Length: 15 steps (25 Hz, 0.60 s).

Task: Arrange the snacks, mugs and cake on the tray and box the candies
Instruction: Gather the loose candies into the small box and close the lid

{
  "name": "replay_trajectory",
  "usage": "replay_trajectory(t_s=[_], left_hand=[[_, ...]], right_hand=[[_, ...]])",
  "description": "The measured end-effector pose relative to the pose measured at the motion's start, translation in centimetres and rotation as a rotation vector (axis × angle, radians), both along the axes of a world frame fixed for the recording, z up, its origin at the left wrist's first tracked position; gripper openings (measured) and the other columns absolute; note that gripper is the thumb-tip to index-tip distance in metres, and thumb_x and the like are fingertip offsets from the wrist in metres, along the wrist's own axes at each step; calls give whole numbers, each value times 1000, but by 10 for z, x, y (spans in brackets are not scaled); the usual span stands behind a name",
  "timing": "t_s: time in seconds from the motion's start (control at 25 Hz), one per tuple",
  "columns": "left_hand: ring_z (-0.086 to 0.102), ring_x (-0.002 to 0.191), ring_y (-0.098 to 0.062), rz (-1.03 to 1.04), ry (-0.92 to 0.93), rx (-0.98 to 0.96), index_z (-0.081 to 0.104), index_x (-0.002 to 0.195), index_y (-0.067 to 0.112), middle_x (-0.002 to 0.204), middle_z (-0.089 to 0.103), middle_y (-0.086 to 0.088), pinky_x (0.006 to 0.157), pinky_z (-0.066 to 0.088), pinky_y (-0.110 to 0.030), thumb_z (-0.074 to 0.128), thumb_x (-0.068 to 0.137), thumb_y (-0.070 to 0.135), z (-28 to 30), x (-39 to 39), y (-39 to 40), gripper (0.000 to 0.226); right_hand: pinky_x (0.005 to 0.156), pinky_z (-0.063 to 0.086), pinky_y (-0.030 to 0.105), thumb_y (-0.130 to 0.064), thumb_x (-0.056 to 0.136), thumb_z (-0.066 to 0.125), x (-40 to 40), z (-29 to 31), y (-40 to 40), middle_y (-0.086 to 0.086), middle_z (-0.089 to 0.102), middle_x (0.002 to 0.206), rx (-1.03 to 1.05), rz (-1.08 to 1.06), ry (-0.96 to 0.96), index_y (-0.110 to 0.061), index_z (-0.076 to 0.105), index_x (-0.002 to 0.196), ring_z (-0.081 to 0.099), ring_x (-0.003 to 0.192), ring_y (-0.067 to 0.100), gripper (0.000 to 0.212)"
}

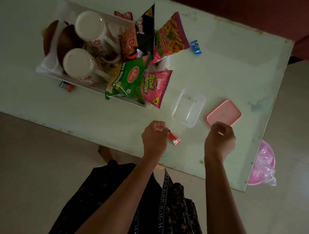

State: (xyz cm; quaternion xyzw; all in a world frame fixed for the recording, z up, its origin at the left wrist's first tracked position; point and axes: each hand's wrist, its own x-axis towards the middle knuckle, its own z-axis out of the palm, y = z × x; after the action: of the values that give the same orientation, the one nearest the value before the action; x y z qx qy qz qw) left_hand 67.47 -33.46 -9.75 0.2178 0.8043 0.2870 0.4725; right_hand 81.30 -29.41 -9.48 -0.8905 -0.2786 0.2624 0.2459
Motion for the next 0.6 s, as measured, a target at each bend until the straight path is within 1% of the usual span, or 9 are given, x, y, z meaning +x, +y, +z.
replay_trajectory(t_s=[0.08,0.16,0.2,0.28,0.36,0.4,0.48,0.52,0.6], left_hand=[[59,86,-16,-215,144,113,64,97,8,97,66,-9,78,51,-24,62,79,4,-3,2,-11,18],[54,94,-18,-511,299,190,61,100,9,101,60,-8,80,47,-23,61,77,2,-8,6,-19,25],[51,97,-18,-637,356,215,61,103,9,105,57,-8,80,45,-21,60,78,3,-11,7,-22,26],[48,99,-19,-823,406,234,61,105,8,111,52,-9,81,48,-25,59,81,7,-16,7,-24,24],[47,100,-21,-970,432,217,61,105,8,112,50,-8,81,50,-33,57,83,7,-21,3,-27,22],[47,100,-22,-1004,431,205,62,105,8,110,51,-7,80,50,-36,56,85,9,-23,1,-28,20],[54,95,-23,-906,350,188,63,104,6,103,58,-10,78,49,-39,54,89,16,-19,-1,-29,20],[59,91,-24,-822,309,194,63,105,5,99,63,-11,79,50,-40,53,91,20,-14,0,-28,23],[67,82,-24,-683,306,267,61,104,5,93,71,-11,75,53,-39,55,90,25,2,4,-22,25]], right_hand=[[79,33,18,-9,81,56,15,-5,-14,14,59,118,-48,-47,-49,-13,63,112,55,98,24,31],[86,35,27,-11,79,61,27,-11,-29,16,50,123,-135,-52,-66,-17,58,115,47,110,30,37],[85,33,27,-15,79,65,30,-15,-37,17,50,123,-174,-9,-64,-18,56,115,44,114,30,37],[81,29,24,-19,81,67,32,-24,-52,17,53,118,-204,129,-59,-17,58,110,41,113,26,31],[76,28,20,-14,85,63,26,-28,-61,18,53,115,-194,207,-66,-12,63,104,47,105,25,20],[74,29,19,-9,85,61,20,-28,-64,19,54,113,-191,236,-65,-10,66,101,51,100,27,17],[72,35,18,-6,82,64,7,-23,-69,16,60,105,-185,301,-10,-9,70,94,60,90,28,14],[67,38,13,-9,80,68,-1,-18,-70,11,66,98,-168,304,53,-12,71,90,65,84,23,11],[58,39,1,-17,75,75,-15,-1,-65,1,72,83,-74,229,161,-21,69,81,65,70,-3,9]])
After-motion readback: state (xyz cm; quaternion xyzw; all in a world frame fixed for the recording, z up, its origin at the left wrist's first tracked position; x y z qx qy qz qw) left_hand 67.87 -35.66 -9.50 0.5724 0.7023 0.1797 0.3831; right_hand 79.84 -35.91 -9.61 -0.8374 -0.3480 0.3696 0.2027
